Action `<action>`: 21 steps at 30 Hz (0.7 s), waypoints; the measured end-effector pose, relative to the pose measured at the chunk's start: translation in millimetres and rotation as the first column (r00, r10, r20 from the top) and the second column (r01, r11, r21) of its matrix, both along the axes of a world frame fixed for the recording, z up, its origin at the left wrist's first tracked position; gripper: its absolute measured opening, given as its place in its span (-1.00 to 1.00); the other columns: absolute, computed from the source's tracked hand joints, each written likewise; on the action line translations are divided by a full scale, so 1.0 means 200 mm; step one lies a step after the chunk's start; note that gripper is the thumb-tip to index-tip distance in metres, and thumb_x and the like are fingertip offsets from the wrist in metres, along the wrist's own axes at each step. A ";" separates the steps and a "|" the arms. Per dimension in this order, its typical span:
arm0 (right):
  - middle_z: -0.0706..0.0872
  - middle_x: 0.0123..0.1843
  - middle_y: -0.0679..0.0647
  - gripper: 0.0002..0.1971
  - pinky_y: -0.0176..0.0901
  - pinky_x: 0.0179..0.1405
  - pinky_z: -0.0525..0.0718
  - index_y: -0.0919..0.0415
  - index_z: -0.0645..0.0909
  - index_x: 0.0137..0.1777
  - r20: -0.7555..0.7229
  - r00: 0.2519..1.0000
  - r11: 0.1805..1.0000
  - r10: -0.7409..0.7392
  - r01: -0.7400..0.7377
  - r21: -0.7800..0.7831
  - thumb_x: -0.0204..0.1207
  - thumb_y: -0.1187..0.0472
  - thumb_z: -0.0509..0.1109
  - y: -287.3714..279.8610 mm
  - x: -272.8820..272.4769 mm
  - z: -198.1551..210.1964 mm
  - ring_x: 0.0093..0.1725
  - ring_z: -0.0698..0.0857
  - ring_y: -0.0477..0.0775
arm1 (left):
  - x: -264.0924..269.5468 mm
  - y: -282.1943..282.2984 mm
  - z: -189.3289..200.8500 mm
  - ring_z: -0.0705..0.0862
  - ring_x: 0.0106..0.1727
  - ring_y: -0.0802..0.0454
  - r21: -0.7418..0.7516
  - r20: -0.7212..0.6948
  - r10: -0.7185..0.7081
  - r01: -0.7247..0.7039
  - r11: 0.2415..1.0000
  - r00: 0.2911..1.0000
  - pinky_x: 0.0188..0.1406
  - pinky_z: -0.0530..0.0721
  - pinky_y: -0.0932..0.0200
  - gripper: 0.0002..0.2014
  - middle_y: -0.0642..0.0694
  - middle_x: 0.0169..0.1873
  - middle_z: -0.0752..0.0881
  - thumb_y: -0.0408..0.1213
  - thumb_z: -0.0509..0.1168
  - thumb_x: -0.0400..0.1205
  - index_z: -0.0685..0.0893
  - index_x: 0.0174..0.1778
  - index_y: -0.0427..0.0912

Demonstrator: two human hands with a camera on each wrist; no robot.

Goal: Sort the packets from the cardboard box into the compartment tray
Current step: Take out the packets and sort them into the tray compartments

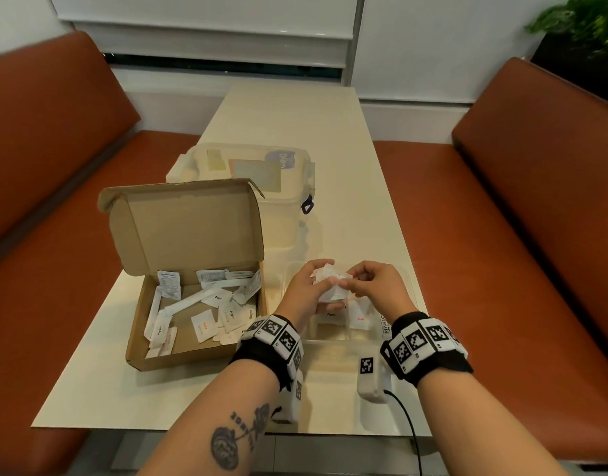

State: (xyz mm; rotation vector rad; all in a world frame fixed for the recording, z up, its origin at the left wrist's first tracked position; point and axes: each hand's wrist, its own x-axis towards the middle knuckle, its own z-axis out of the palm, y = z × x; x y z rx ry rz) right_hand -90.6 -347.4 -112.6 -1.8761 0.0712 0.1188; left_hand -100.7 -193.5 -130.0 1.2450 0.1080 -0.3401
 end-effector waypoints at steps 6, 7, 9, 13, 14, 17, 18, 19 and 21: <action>0.74 -0.40 0.11 -0.94 -0.37 -0.39 0.64 0.27 0.72 -0.24 -0.018 0.999 0.997 -0.041 0.043 0.070 0.42 0.33 0.53 0.00 0.00 0.01 -0.42 0.69 -0.07 | 0.00 -0.02 0.00 0.77 -0.01 -0.11 -0.076 -0.012 0.011 -0.012 0.997 1.000 -0.14 0.81 0.09 -0.74 -0.29 0.11 0.67 -0.49 0.30 0.63 0.58 0.19 -0.15; 0.75 -0.39 0.10 -0.94 -0.36 -0.38 0.64 0.24 0.72 -0.25 -0.017 0.999 0.996 -0.040 0.041 0.074 0.43 0.32 0.53 0.00 0.00 0.01 -0.41 0.70 -0.09 | 0.01 -0.01 0.00 0.78 -0.02 -0.08 -0.068 -0.012 0.024 -0.025 0.997 1.000 -0.14 0.81 0.09 -0.76 -0.30 0.12 0.67 -0.47 0.28 0.65 0.57 0.21 -0.18; 0.75 -0.38 0.04 -0.91 -0.38 -0.39 0.64 0.20 0.72 -0.28 -0.001 0.998 0.995 -0.059 0.059 0.078 0.44 0.32 0.52 0.00 0.00 0.00 -0.40 0.68 -0.15 | 0.01 -0.01 -0.01 0.79 -0.04 -0.08 -0.064 -0.013 0.048 -0.049 0.997 0.999 -0.18 0.81 0.12 -0.82 -0.32 0.15 0.66 -0.42 0.26 0.67 0.59 0.18 -0.20; 0.69 -0.40 0.07 -0.93 -0.35 -0.47 0.60 0.29 0.65 -0.21 0.011 0.985 0.972 -0.173 0.169 0.166 0.48 0.39 0.45 -0.02 0.01 0.01 -0.45 0.63 -0.05 | 0.03 -0.01 -0.02 0.76 0.03 -0.21 -0.035 -0.004 0.148 -0.148 0.988 0.989 -0.28 0.80 0.15 -0.85 -0.33 0.28 0.55 -0.44 0.18 0.70 0.62 -0.01 -0.15; 0.69 -0.40 0.08 -0.94 -0.35 -0.47 0.59 0.30 0.64 -0.19 0.013 0.984 0.968 -0.180 0.175 0.178 0.48 0.40 0.45 -0.02 0.01 0.01 -0.45 0.63 -0.05 | 0.04 -0.01 -0.02 0.74 0.08 -0.26 -0.012 0.000 0.167 -0.167 0.986 0.986 -0.28 0.80 0.14 -0.82 -0.32 0.31 0.52 -0.46 0.16 0.71 0.62 -0.01 -0.13; 0.75 -0.30 0.05 -0.93 -0.39 -0.41 0.59 0.26 0.72 -0.15 0.030 0.992 0.987 -0.120 0.116 0.114 0.48 0.40 0.43 -0.03 0.01 0.02 -0.34 0.65 -0.10 | 0.05 0.00 -0.01 0.69 0.15 -0.27 0.062 0.015 0.178 -0.179 0.982 0.984 -0.26 0.80 0.16 -0.74 -0.28 0.28 0.52 -0.46 0.10 0.72 0.67 -0.05 -0.11; 0.77 -0.25 0.02 -0.89 -0.43 -0.39 0.59 0.22 0.75 -0.13 0.038 0.995 0.992 -0.097 0.093 0.079 0.49 0.40 0.41 -0.04 0.01 0.02 -0.30 0.65 -0.14 | 0.05 0.00 -0.01 0.69 0.11 -0.21 0.072 0.013 0.170 -0.170 0.983 0.985 -0.26 0.79 0.19 -0.73 -0.27 0.21 0.55 -0.46 0.08 0.73 0.68 -0.07 -0.13; 0.78 -0.22 0.00 -0.86 -0.46 -0.37 0.59 0.19 0.76 -0.12 0.044 0.996 0.996 -0.075 0.073 0.047 0.50 0.39 0.40 -0.04 0.01 0.02 -0.27 0.66 -0.16 | 0.05 0.00 0.00 0.69 0.06 -0.14 0.076 0.006 0.158 -0.158 0.984 0.987 -0.26 0.79 0.22 -0.72 -0.24 0.13 0.58 -0.45 0.08 0.73 0.69 -0.08 -0.16; 0.79 -0.19 -0.04 -0.82 -0.50 -0.33 0.60 0.13 0.77 -0.11 0.059 0.998 1.000 -0.027 0.027 -0.011 0.52 0.38 0.38 -0.04 0.02 0.03 -0.26 0.66 -0.24 | 0.05 -0.01 0.01 0.70 -0.01 -0.05 0.084 -0.021 0.127 -0.125 0.989 0.992 -0.26 0.79 0.25 -0.77 -0.19 0.02 0.62 -0.45 0.11 0.73 0.68 -0.05 -0.22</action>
